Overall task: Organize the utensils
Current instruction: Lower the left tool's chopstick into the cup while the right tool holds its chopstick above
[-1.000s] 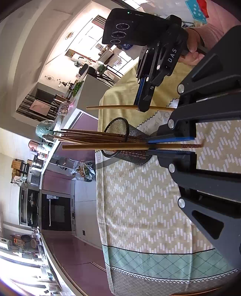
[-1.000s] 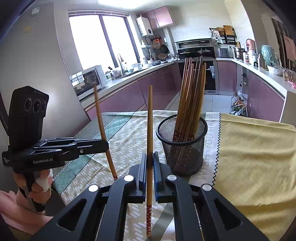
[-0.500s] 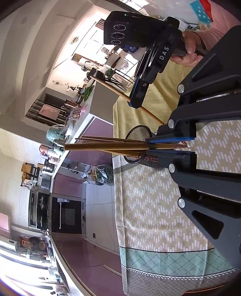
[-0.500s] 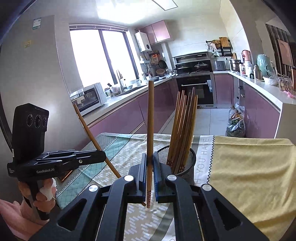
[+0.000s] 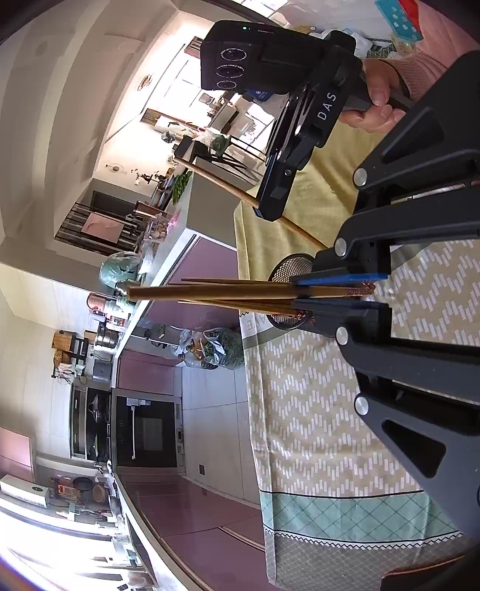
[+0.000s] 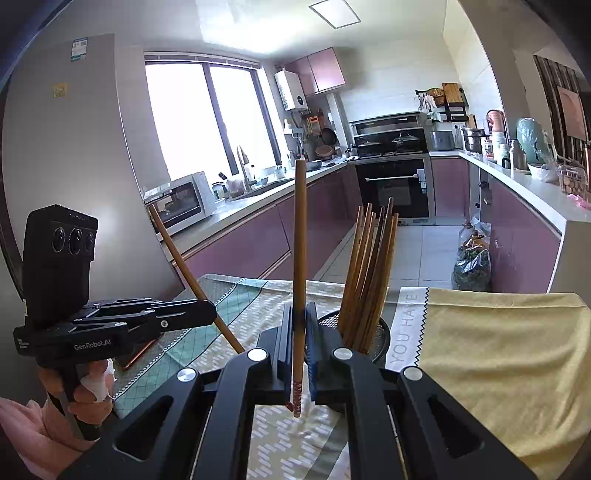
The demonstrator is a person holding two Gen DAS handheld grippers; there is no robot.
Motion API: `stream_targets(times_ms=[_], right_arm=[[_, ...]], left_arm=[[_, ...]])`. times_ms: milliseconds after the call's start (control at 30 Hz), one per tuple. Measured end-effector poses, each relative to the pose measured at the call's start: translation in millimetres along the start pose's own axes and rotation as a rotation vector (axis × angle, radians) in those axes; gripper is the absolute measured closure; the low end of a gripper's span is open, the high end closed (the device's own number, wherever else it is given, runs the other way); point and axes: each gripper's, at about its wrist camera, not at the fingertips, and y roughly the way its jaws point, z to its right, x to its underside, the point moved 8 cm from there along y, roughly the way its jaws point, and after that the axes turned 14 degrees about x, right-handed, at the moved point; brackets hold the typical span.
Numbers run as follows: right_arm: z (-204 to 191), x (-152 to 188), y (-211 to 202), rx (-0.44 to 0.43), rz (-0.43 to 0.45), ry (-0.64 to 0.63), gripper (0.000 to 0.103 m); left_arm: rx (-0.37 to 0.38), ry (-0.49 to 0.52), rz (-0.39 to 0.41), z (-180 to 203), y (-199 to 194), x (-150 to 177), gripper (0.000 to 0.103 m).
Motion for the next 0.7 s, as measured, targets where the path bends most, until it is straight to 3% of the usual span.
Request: stream_targets(times_ms=[700], right_arm=[[-0.2,-3.7,-2.5,0.0,0.006,-0.005,0.097]], left_arm=[[-0.013,0.035,0.0,6.1,0.1,-9.4,0.096]])
